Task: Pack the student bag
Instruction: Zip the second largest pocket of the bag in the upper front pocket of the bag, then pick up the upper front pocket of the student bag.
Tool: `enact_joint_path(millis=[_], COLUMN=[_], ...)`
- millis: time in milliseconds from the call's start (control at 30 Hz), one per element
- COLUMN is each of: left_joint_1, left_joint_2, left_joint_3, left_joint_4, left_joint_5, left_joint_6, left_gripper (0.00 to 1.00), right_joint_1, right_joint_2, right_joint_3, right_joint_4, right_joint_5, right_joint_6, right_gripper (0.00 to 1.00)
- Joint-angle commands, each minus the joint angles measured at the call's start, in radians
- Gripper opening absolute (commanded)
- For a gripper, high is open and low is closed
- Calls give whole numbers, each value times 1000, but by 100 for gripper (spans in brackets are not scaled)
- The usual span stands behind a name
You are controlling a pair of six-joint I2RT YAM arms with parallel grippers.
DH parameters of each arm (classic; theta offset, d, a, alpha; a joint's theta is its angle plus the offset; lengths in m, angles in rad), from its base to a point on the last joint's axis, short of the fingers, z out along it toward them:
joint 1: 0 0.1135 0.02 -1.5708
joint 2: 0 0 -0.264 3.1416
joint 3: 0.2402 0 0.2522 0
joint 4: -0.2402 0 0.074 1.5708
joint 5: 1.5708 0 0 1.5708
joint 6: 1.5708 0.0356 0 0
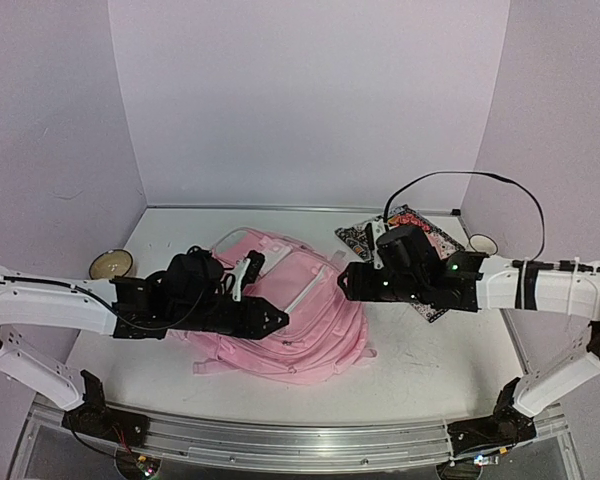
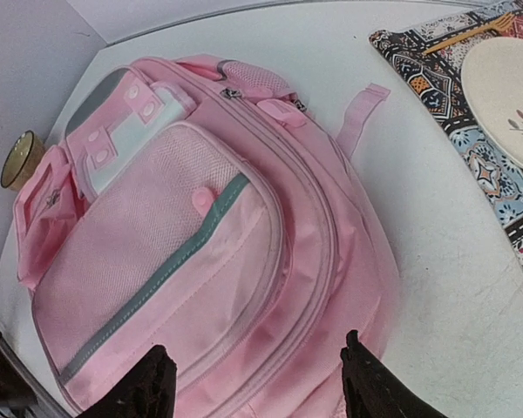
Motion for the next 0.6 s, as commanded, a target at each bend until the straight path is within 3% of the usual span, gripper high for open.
enact_joint_path(millis=[0, 233, 567], left_joint_1=[19, 42, 44], left_joint_2=[-104, -192, -160], left_joint_3=[-53, -125, -143], left_joint_4=[-61, -95, -28], left_joint_5=[-117, -215, -253], left_joint_6=[-14, -72, -129], left_gripper=[35, 39, 42], right_joint_1=[36, 71, 124], right_joint_2=[-77, -105, 51], right_joint_3=[-79, -239, -238], right_joint_4=[69, 333, 545], right_joint_5=[-76, -330, -525], right_joint_6=[-186, -305, -373], right_gripper=[65, 62, 60])
